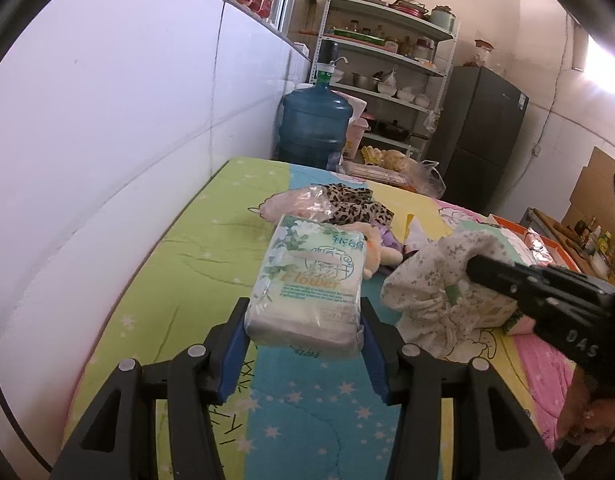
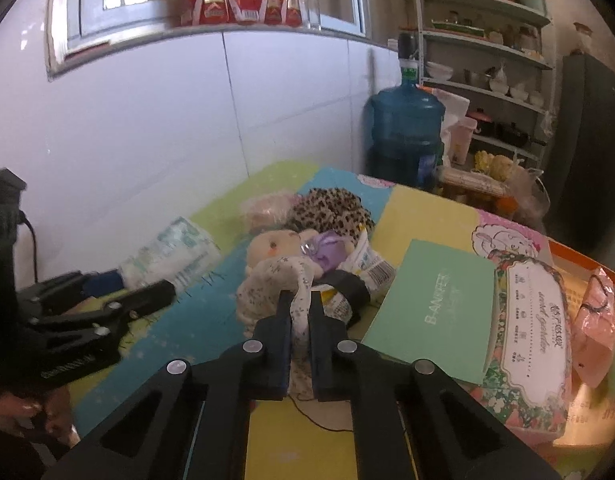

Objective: Organize soft objects
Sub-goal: 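Lift the wipes pack and cloth cap with both grippers toward the tray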

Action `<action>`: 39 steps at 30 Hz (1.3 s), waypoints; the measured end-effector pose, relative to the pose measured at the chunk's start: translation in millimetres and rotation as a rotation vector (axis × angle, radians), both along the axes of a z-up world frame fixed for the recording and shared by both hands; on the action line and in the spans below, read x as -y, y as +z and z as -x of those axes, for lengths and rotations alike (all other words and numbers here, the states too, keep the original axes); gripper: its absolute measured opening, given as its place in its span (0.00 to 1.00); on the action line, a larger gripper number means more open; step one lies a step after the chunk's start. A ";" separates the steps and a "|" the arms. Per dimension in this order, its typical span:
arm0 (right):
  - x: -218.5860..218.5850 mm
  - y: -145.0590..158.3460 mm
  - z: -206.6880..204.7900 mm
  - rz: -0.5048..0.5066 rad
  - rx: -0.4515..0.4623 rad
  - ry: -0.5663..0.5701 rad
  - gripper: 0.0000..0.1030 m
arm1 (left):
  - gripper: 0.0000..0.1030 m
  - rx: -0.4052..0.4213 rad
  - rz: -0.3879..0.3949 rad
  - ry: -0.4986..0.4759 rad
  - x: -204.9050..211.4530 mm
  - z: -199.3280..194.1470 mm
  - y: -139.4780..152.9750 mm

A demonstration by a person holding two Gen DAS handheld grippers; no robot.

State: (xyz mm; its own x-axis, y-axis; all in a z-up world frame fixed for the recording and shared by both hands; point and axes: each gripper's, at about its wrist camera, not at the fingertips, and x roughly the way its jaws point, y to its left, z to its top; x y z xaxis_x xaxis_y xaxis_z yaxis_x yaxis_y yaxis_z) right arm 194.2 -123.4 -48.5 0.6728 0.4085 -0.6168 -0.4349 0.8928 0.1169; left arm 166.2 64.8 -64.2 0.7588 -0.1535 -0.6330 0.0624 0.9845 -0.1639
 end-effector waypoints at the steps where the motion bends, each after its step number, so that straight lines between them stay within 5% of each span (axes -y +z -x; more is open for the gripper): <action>1: 0.1 3.4 2.5 -0.007 0.010 0.000 0.07 | 0.50 0.003 0.000 -0.002 1.3 0.2 1.0; 18: 48.9 62.1 41.3 -0.130 0.176 -0.076 0.07 | 0.50 0.120 -0.032 -0.074 59.9 13.3 46.7; 39: 192.3 89.4 94.1 -0.187 0.275 -0.277 0.07 | 0.50 0.188 -0.079 -0.223 192.0 30.2 72.7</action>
State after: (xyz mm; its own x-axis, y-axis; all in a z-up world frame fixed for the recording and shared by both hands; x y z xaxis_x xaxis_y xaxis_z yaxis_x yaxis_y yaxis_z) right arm 100.1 -315.6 40.9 0.9018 0.2767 -0.3319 -0.2191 0.9548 0.2009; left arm 136.0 -127.1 8.5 0.8169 -0.2857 -0.5011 0.3006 0.9523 -0.0529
